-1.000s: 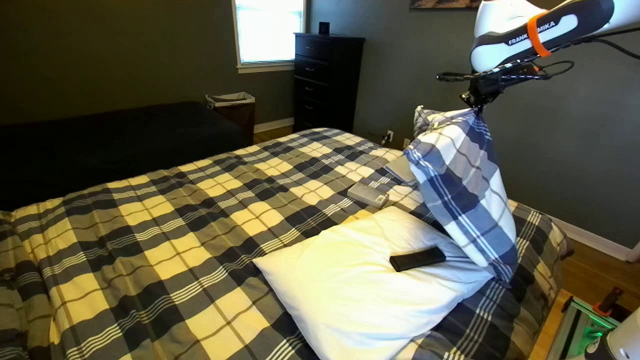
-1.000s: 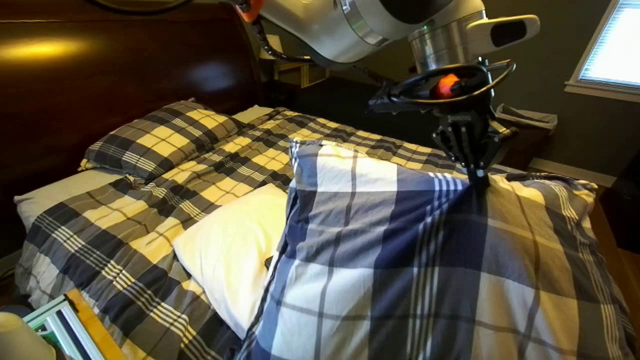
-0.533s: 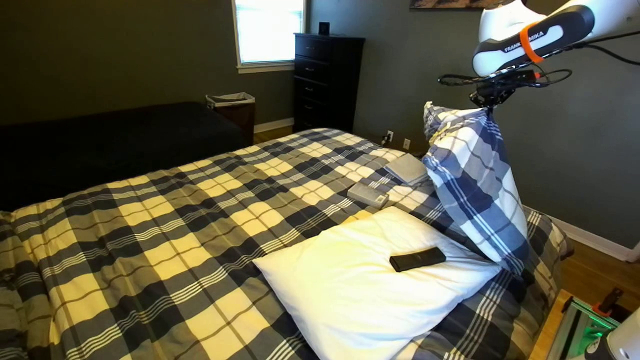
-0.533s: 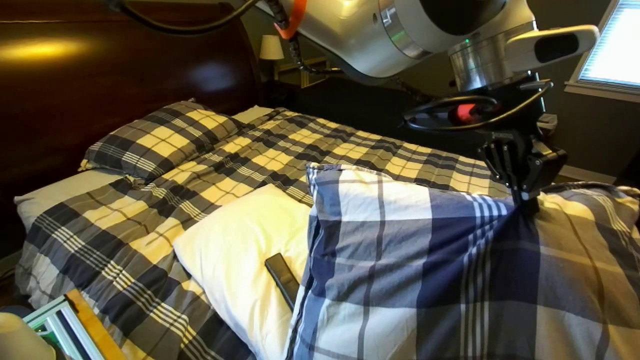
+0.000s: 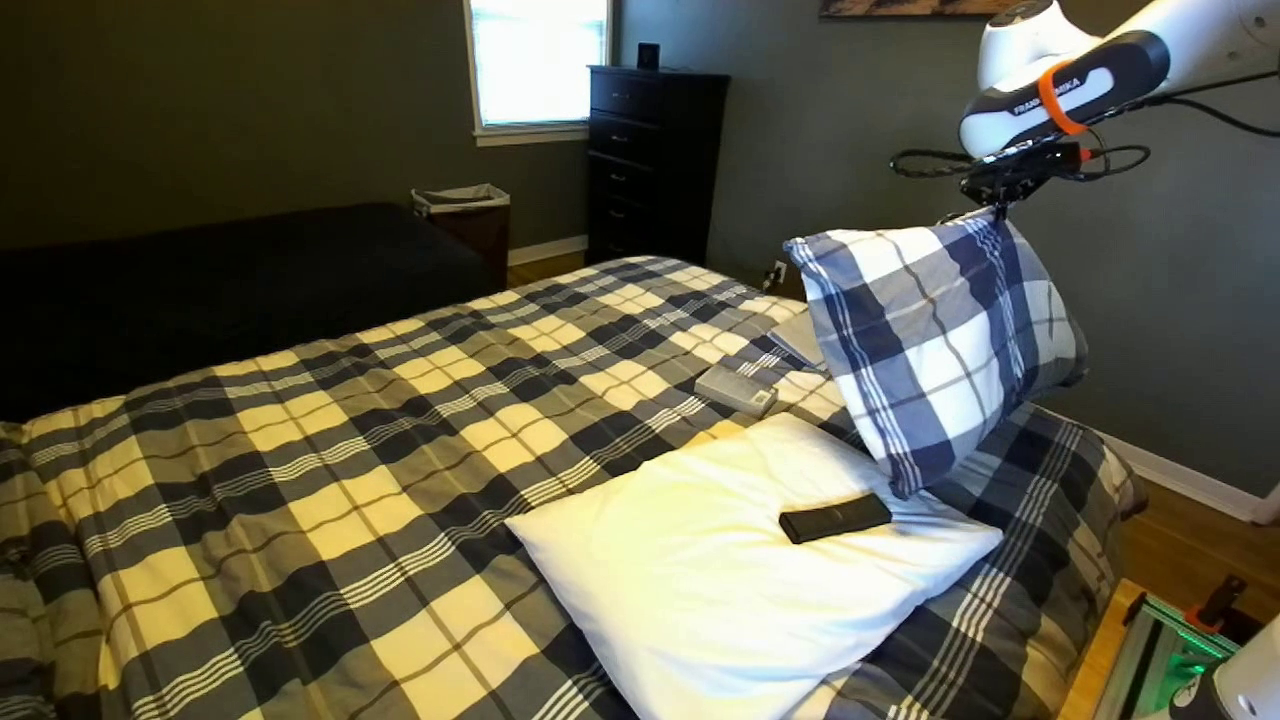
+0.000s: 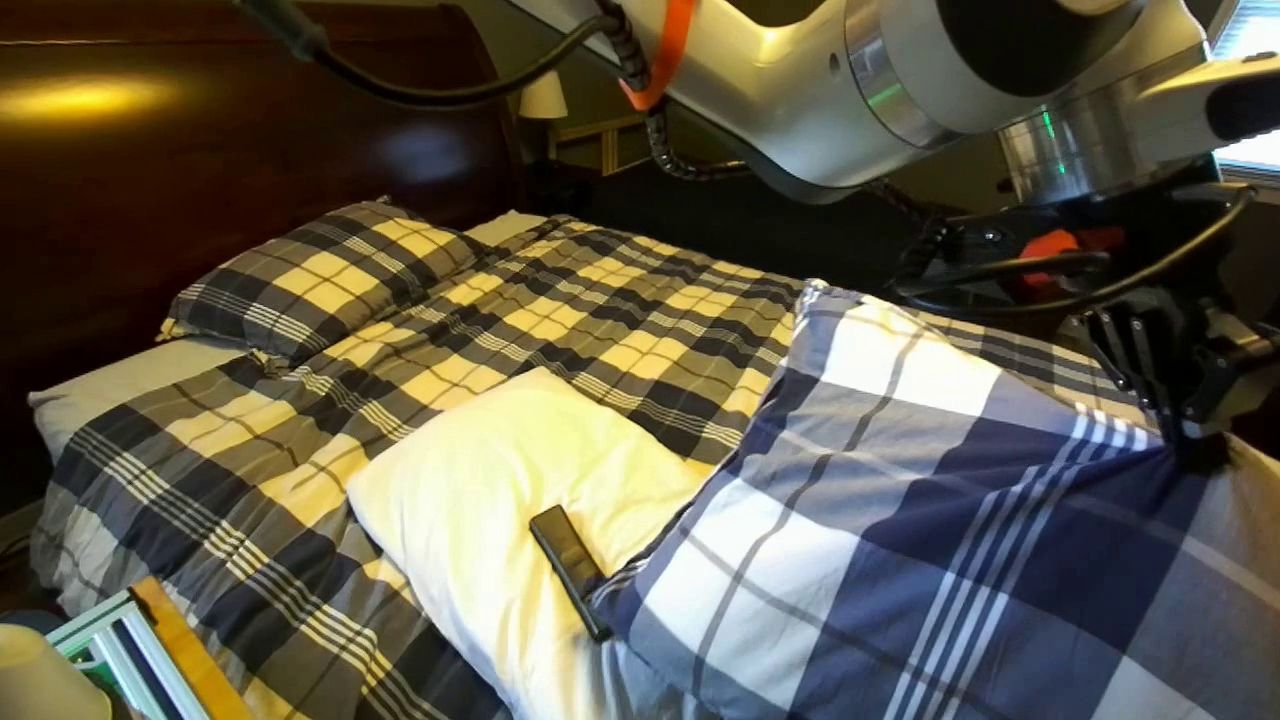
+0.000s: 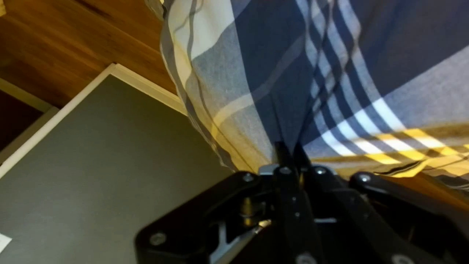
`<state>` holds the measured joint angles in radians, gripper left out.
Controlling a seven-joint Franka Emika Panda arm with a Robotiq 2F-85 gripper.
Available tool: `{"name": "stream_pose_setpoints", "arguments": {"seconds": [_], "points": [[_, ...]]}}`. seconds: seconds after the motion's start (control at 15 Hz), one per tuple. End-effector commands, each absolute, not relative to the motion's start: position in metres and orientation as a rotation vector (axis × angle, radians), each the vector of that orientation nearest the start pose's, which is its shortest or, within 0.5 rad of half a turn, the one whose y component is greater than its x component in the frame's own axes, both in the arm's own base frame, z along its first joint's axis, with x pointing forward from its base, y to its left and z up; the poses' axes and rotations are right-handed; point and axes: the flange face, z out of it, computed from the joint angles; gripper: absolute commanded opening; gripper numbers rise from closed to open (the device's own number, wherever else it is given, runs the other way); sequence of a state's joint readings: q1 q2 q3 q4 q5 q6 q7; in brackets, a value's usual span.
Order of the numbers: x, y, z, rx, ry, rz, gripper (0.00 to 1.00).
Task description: Remove the checked pillow from on top of the white pillow, pick up the black remote, put it on the bed and then put the checked pillow back on top of the white pillow
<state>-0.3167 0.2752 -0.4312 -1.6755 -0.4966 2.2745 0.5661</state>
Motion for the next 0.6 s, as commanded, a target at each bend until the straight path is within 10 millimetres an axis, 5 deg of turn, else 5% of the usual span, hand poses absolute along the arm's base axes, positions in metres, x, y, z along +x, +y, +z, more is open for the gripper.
{"name": "stream_pose_setpoints", "arguments": {"seconds": [0.0, 0.53], "points": [[0.506, -0.463, 0.514, 2.190, -1.164, 0.470, 0.01], [0.502, -0.479, 0.500, 2.228, -1.030, 0.442, 0.01]]}}
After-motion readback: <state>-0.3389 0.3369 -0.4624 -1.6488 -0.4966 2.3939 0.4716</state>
